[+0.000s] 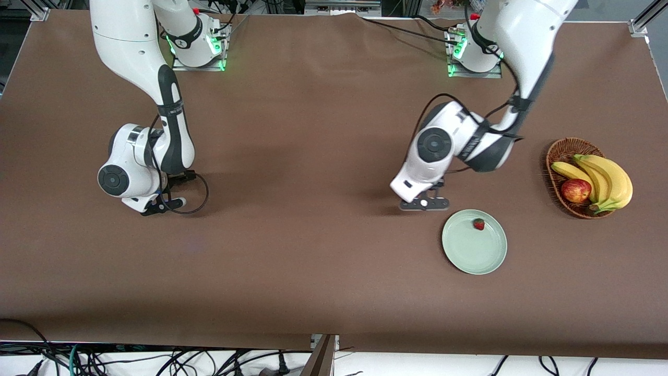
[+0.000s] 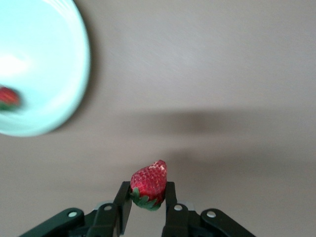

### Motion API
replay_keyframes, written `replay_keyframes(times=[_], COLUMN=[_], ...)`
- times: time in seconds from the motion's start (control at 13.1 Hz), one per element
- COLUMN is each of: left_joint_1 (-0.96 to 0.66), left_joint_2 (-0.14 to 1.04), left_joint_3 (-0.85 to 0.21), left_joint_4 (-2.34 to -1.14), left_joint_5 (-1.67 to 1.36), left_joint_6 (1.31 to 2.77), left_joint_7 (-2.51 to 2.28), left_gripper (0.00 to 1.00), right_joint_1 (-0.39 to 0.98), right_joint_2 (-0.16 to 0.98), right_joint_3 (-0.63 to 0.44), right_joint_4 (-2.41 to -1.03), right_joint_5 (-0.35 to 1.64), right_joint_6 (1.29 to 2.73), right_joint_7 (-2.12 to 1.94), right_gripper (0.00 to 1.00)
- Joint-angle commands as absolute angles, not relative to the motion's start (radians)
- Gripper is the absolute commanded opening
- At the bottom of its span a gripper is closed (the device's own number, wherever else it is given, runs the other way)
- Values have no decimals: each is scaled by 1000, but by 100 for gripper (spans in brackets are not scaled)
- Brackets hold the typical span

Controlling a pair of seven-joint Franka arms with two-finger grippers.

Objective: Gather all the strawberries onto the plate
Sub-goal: 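Drop the strawberry onto the plate while the right gripper grasps the last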

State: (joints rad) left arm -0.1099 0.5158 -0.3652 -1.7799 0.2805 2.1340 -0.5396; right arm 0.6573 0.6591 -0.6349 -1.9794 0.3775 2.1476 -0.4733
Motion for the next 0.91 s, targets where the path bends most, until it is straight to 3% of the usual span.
replay_keyframes(times=[0.0,0.23,0.38,0.53,0.76,0.84], left_joint_1=[-16,47,81,135,164,169], left_joint_2=[488,505,544,600,650,669], left_joint_3=[-379,-377,-376,-377,-377,-377], left_joint_4=[-1796,-1787,-1786,-1784,-1782,-1781], left_joint_5=[301,302,304,290,288,287], left_joint_6=[2118,2160,2242,2342,2425,2442], left_joint_7=[-250,44,214,398,524,531], left_gripper=[0,0,0,0,0,17], right_joint_1=[660,660,658,658,660,664], right_joint_2=[615,615,615,617,623,629], right_joint_3=[-634,-634,-634,-634,-624,-617], right_joint_4=[-2022,-2020,-2019,-2013,-1959,-1929], right_joint_5=[399,399,399,400,440,462], right_joint_6=[2140,2117,2115,2117,2115,2117], right_joint_7=[-499,-499,-497,-495,-485,-482], right_gripper=[78,41,26,20,19,19])
